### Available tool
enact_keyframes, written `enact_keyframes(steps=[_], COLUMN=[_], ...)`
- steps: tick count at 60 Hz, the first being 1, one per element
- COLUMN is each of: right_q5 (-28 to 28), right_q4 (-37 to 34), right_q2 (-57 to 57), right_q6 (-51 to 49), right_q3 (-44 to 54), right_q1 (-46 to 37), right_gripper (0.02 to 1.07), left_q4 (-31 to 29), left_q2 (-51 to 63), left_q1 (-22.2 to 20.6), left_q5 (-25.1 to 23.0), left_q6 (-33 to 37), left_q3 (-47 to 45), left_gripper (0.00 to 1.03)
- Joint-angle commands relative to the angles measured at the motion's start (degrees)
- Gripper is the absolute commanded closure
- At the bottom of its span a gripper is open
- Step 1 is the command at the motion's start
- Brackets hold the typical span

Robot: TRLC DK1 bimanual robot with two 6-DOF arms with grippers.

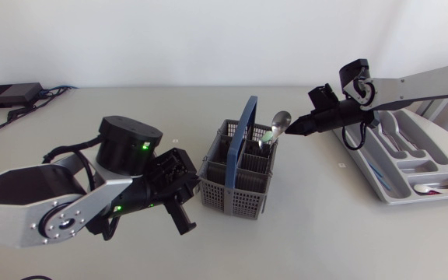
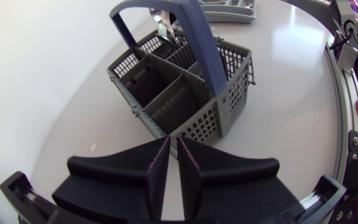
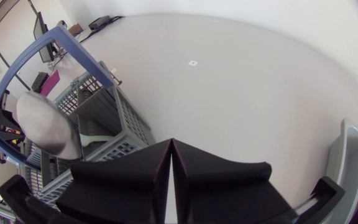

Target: Sort the cutlery from the basket into the organizer compartments.

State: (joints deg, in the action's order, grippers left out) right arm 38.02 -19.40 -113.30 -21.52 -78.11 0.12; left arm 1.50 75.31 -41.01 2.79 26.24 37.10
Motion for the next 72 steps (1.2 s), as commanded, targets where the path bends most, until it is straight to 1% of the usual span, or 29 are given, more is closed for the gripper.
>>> enact_keyframes(steps=[1,5,14,18,24,37,48,55,60,72], right_q5=[1.97,3.46,7.77,9.79,11.37,12.52,13.13,13.13,13.13,12.60], right_q4=[0.41,0.33,-0.38,-0.55,-1.43,-1.61,-3.54,-5.48,-6.18,-7.85], right_q2=[-2.54,-2.98,-3.69,-3.34,-2.02,2.47,6.77,10.73,13.19,18.81], right_q6=[2.01,2.01,2.01,1.74,0.95,-1.51,-4.94,-7.75,-8.89,-10.12], right_q3=[-1.87,-2.05,-2.23,-1.44,0.23,6.47,12.36,17.37,20.19,25.02], right_q1=[0.93,1.11,1.11,1.02,1.02,0.76,0.32,-0.30,-0.30,-0.38], right_gripper=[1.01,1.01,1.01,1.01,1.01,1.01,1.01,1.01,1.01,1.01], left_q4=[1.32,1.75,4.39,5.18,6.59,9.23,11.16,12.04,12.04,11.95], left_q2=[2.48,3.53,6.43,7.13,8.28,10.12,12.23,14.25,15.48,18.30], left_q1=[1.20,1.73,2.25,2.52,3.49,6.83,10.43,12.89,13.94,16.32], left_q5=[-1.20,-2.00,-2.00,-2.00,-2.00,-2.00,-2.52,-4.02,-5.34,-6.65], left_q6=[1.09,1.09,0.83,0.83,0.83,1.27,1.80,2.15,2.33,3.03], left_q3=[-0.19,0.34,1.22,1.57,2.18,3.15,4.38,5.96,7.28,10.10], left_gripper=[0.96,0.96,0.96,0.96,0.96,0.96,0.96,0.96,0.96,0.96])
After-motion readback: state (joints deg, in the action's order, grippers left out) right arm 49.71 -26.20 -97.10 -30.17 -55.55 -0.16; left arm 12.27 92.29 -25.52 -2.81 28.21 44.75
